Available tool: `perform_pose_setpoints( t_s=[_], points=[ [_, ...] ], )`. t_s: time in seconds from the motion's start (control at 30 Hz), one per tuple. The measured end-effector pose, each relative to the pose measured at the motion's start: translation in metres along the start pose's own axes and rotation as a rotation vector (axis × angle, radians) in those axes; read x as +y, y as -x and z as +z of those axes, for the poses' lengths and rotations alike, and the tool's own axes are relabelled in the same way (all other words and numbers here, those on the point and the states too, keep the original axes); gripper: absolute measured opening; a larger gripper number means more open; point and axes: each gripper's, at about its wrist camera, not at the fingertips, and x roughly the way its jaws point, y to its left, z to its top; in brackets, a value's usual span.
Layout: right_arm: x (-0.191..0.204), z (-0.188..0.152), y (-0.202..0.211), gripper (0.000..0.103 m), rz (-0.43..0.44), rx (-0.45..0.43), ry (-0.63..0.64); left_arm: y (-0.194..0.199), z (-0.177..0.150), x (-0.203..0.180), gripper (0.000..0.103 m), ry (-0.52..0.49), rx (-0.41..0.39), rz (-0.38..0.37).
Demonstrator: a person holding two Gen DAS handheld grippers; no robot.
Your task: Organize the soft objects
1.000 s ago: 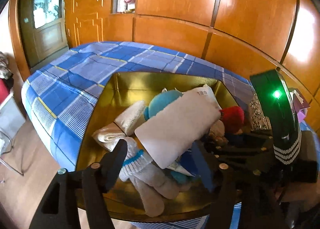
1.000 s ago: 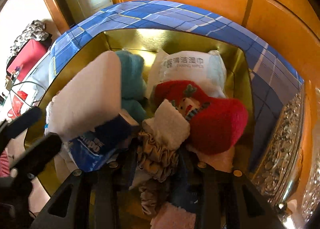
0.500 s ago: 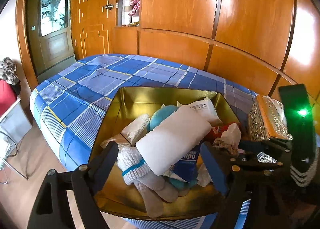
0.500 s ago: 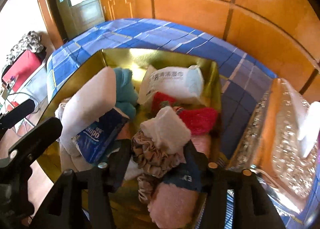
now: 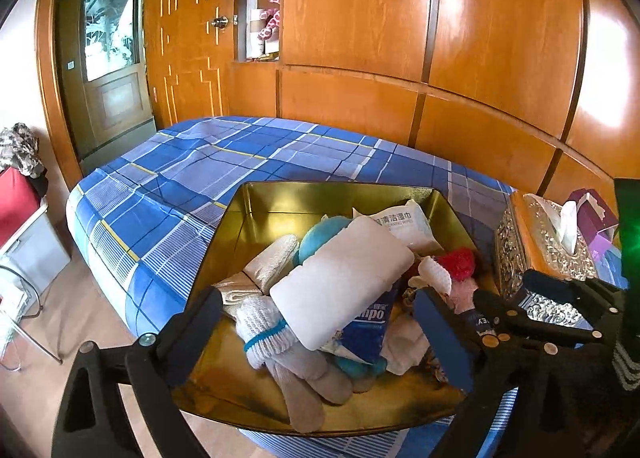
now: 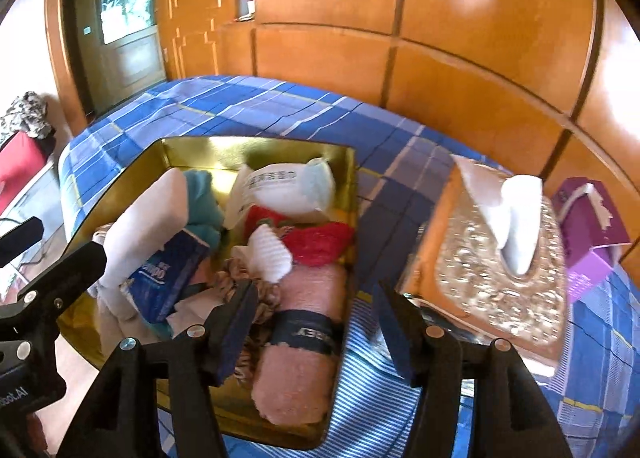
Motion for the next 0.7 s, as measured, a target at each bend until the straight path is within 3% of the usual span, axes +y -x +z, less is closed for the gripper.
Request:
perform_pose_setpoints(
  t_s=[0.13,0.3,0.5,0.6,0.7],
  points=[
    [0.004,-0.006,0.003,0.061,-0.014,-0.005,0.023,0.0,-0.001,-0.003,0.102,-0.007,0.001,0.008],
    [0.014,-0.007,0.006,0.061,0.081,0.017,0.066,-0.001,0.004,0.01,0.102,0.029,0.005,0.03],
    [0.026,0.023,-0.001,0.061,0.132,-0.024,0.07,0.003,0.015,0.042,0.102,0.103,-0.028,0.11],
    [0.046,0.032,-0.024,0.061,0.147,0.022,0.137,0.001,0.015,0.05,0.103,0.118,-0.021,0.128],
    [0.053,0.026,-0.042,0.061,0.096,0.074,0.165,0.003,0.014,0.047,0.103,0.11,-0.018,0.122]
  ],
)
